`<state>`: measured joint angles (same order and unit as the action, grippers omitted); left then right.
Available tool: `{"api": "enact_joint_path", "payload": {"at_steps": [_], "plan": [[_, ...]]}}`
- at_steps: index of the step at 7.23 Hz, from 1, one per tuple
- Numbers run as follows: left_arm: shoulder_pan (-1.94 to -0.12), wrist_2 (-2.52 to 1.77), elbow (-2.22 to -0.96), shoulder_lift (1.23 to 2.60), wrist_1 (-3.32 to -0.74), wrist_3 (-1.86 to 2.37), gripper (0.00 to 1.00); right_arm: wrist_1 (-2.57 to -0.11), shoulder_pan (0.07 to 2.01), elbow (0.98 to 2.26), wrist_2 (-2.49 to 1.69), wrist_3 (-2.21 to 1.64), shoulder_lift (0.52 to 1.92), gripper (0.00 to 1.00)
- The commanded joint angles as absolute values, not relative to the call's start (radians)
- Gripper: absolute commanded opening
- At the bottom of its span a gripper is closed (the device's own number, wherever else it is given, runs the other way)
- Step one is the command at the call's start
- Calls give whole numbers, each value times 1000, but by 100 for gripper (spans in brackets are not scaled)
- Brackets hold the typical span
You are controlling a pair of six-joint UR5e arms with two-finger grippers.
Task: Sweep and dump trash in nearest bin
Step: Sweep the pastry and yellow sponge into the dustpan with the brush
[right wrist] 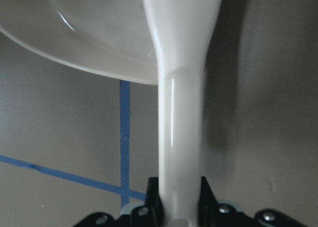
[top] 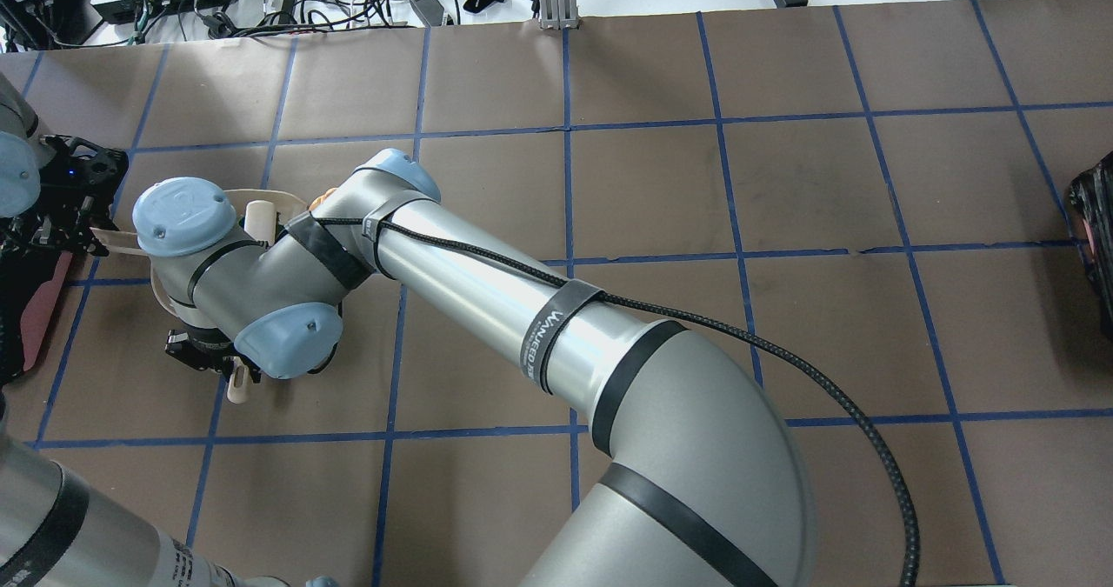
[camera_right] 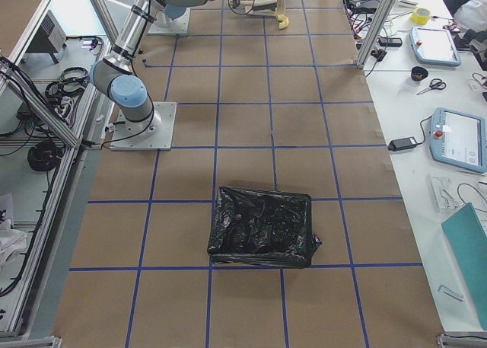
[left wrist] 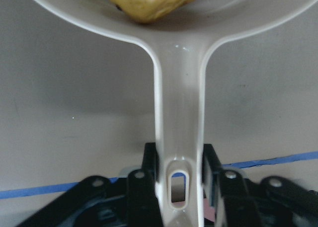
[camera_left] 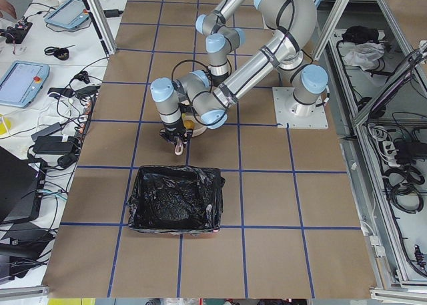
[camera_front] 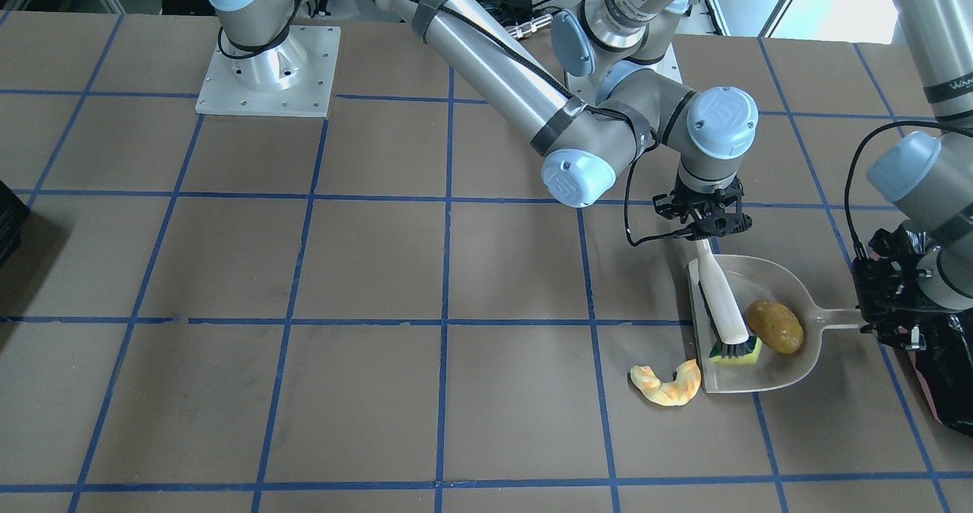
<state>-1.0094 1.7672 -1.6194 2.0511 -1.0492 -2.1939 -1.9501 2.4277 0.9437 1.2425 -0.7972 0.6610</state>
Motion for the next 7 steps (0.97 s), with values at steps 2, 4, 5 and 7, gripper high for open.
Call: {"api": "enact_joint_path", "payload": {"at_steps": [2, 4, 5, 7], "plan": [[-1009, 1781, -1618, 2051, -1049, -2195, 0, -1829, 2415, 948, 1244, -873, 715, 0], [-1009, 1792, -1618, 2051, -1049, -2194, 0, -1789, 2395, 946, 1246, -914, 729, 0], [-1009, 1792, -1618, 2051, -1049, -2194, 0, -1737, 2393, 948, 1244, -955, 742, 0], [-1009, 1804, -1617, 2055, -1036, -2194, 0, -1730, 2370, 948, 1249, -1078, 747, 0]]}}
